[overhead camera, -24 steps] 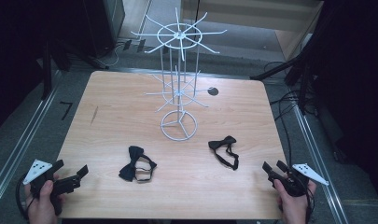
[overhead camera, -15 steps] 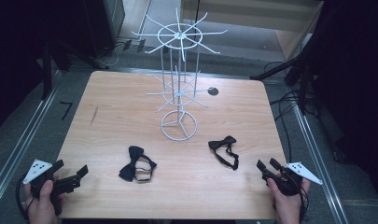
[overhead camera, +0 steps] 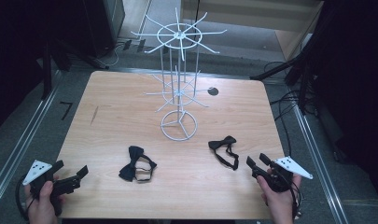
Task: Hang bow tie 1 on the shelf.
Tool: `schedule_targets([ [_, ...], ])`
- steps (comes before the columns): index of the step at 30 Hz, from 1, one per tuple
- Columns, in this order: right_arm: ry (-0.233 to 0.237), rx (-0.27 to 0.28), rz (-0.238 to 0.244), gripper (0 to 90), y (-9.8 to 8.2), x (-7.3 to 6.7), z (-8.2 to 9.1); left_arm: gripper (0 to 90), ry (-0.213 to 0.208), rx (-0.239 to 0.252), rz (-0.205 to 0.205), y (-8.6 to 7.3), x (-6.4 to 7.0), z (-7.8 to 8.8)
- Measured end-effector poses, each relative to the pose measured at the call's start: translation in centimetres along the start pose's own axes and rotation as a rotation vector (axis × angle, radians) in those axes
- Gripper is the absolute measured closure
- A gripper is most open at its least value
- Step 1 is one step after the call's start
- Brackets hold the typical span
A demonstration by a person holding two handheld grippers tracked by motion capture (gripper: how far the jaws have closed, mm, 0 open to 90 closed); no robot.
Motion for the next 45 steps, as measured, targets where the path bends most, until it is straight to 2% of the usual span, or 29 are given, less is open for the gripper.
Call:
schedule_targets([
  [7,0.019,-0.021,0.003,42.5,0.7,-2.6,-0.8,0.0,-0.002,-0.002,-0.002,0.0,0.0,0.0],
  [8,0.019,-0.021,0.003,42.5,0.7,-2.6,-0.8,0.0,-0.002,-0.003,-0.003,0.0,0.0,0.0],
  [11,0.03,-0.025,0.027,42.6,1.0,-3.7,-1.2,0.0,-0.002,-0.007,-0.004,0.0,0.1,0.0],
  [15,0.043,-0.027,0.025,42.8,1.1,-4.6,-1.6,0.0,-0.001,-0.008,-0.004,0.0,0.1,0.0],
  [21,0.07,-0.045,0.062,42.8,1.0,-6.6,-2.7,0.0,-0.006,-0.008,-0.008,0.0,0.1,0.0],
  [25,0.087,-0.048,0.067,42.8,1.1,-7.7,-3.1,0.0,-0.009,-0.011,-0.007,0.0,0.1,0.0],
  [26,0.098,-0.052,0.075,42.8,1.1,-8.3,-3.4,0.0,-0.012,-0.011,-0.005,0.0,0.1,-0.1],
  [29,0.106,-0.053,0.08,42.8,1.2,-8.9,-3.7,0.0,-0.012,-0.012,-0.005,0.0,0.1,-0.1],
  [30,0.115,-0.055,0.089,42.8,1.2,-9.6,-4.0,0.0,-0.012,-0.013,-0.006,0.0,0.1,-0.1],
  [45,0.15,-0.055,0.097,41.6,1.3,-12.7,-5.4,0.0,-0.018,-0.011,-0.004,0.0,0.1,-0.1],
])
Point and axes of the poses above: each handheld gripper's, and its own axes: z roughly backward along the jaws, y roughly out of its top, x roughly to its right, the point moved 8 cm from there along -z, roughly forward along the jaws, and after that the axes turned 6 degrees about -x, right-handed, at the moved point
